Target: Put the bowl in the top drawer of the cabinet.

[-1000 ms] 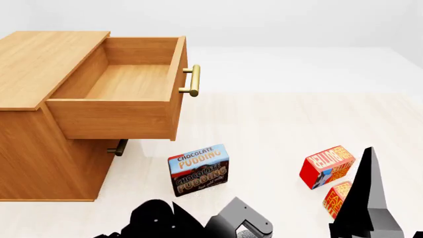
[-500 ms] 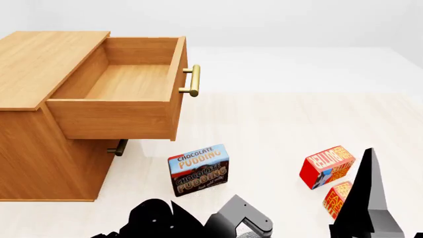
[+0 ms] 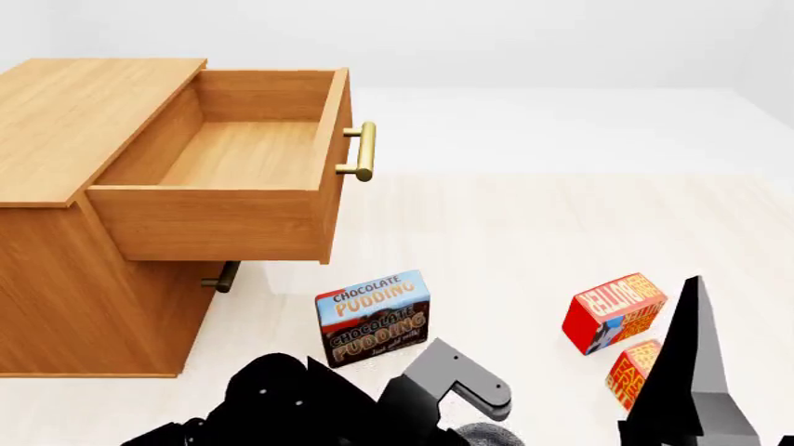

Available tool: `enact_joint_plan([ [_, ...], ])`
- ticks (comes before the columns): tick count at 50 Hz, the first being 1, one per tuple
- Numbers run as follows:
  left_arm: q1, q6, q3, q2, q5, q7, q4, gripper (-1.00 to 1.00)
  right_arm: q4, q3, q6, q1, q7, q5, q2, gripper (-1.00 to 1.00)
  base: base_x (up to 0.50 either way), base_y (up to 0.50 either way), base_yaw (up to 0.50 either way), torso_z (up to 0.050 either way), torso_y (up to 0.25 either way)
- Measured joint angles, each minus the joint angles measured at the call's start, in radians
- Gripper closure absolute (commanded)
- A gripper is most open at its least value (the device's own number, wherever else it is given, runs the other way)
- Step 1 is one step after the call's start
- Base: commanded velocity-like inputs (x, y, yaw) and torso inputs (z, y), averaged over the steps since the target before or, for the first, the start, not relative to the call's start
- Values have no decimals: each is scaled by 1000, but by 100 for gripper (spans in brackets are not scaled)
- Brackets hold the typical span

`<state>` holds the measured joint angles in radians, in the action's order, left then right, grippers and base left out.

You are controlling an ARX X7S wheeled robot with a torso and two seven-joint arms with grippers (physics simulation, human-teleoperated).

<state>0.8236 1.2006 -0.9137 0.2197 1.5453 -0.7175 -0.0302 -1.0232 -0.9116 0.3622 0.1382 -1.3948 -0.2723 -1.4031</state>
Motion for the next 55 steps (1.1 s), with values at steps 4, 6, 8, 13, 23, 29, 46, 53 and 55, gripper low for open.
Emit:
enact_joint_plan([
  [4, 16, 3, 18, 8, 32, -28, -22, 100, 1, 0, 3, -2, -1, 2, -1, -100, 0, 0, 0, 0, 0],
  [6, 25, 5, 26, 12, 48, -43, -33, 100, 2, -1, 5, -2, -2, 3, -2, -100, 0, 0, 0, 0, 0],
  [8, 33, 6, 34, 17, 65, -58, -44, 100, 2, -1, 7, -3, -3, 4, -3, -100, 0, 0, 0, 0, 0],
  [13, 55, 8, 53, 27, 106, -95, -73, 100, 3, -1, 10, -5, -4, 7, -5, -100, 0, 0, 0, 0, 0],
  [23, 116, 3, 92, 40, 210, -182, -129, 100, 2, -2, 12, -8, -5, 11, -6, -100, 0, 0, 0, 0, 0],
  [29, 169, -5, 112, 42, 267, -238, -158, 100, 4, -2, 18, -12, -8, 15, -10, -100, 0, 0, 0, 0, 0],
  [46, 287, -29, 146, 41, 289, -334, -225, 100, 11, -2, 42, -22, -15, 24, -25, -100, 0, 0, 0, 0, 0],
  [53, 339, -40, 158, 39, 305, -377, -254, 100, 10, 1, 40, -20, -12, 19, -26, -100, 0, 0, 0, 0, 1],
  [55, 356, -45, 162, 37, 318, -393, -261, 100, 10, 2, 39, -20, -11, 18, -26, -100, 0, 0, 0, 0, 0],
])
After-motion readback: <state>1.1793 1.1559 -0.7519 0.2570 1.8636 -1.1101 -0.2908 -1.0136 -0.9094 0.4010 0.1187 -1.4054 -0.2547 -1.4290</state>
